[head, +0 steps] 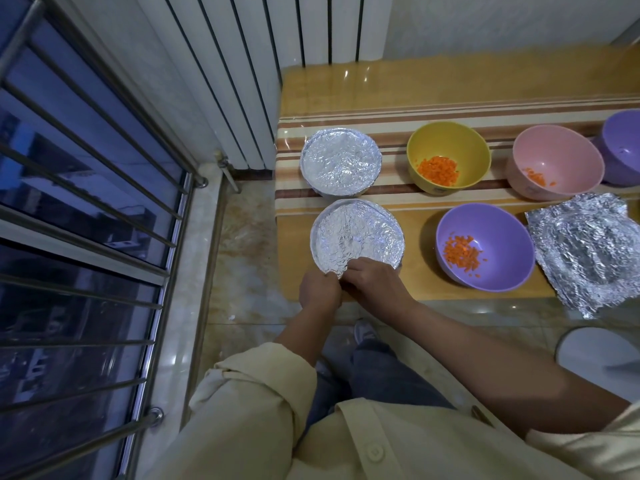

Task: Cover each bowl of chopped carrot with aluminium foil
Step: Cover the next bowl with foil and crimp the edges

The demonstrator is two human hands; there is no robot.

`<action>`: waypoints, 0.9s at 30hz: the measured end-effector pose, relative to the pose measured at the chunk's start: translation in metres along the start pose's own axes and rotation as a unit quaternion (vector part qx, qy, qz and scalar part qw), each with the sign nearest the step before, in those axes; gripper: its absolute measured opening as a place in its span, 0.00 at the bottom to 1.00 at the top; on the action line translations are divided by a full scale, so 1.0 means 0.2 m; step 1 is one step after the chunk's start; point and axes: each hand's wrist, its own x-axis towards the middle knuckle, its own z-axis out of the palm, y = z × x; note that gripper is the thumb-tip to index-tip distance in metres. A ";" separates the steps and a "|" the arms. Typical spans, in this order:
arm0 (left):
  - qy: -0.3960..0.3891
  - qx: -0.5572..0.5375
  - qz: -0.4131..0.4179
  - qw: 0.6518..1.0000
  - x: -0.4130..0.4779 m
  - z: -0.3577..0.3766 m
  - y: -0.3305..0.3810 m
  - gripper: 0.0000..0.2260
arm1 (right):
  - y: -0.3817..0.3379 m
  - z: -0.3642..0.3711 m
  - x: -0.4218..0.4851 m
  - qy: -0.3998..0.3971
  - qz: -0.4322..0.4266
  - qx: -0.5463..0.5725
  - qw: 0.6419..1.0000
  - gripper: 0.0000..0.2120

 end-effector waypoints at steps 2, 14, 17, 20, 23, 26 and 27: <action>-0.020 -0.015 -0.008 1.000 -0.02 -0.01 0.02 0.14 | 0.00 -0.01 0.00 0.014 0.001 0.003 1.000 0.13; 0.006 0.096 0.059 0.994 0.05 -0.08 0.03 0.25 | 0.02 -0.07 -0.02 0.000 -0.039 -0.040 0.998 0.13; 0.003 0.131 0.075 0.989 0.05 -0.09 0.03 0.23 | 0.02 -0.05 -0.03 -0.007 -0.027 -0.053 0.998 0.13; 0.015 0.079 0.073 0.994 0.07 -0.07 -0.01 0.24 | 0.02 -0.05 -0.01 -0.012 -0.019 -0.050 0.999 0.12; 0.008 0.037 0.046 0.998 0.04 -0.04 -0.03 0.33 | 0.01 -0.06 0.00 -0.007 -0.021 -0.038 0.999 0.11; 0.004 0.041 0.044 0.998 0.02 -0.01 -0.05 0.28 | 0.01 -0.05 0.00 -0.003 -0.021 -0.033 0.999 0.09; 0.003 0.040 0.044 0.998 0.03 0.00 -0.07 0.26 | 0.02 -0.04 0.00 -0.003 -0.020 -0.030 0.999 0.08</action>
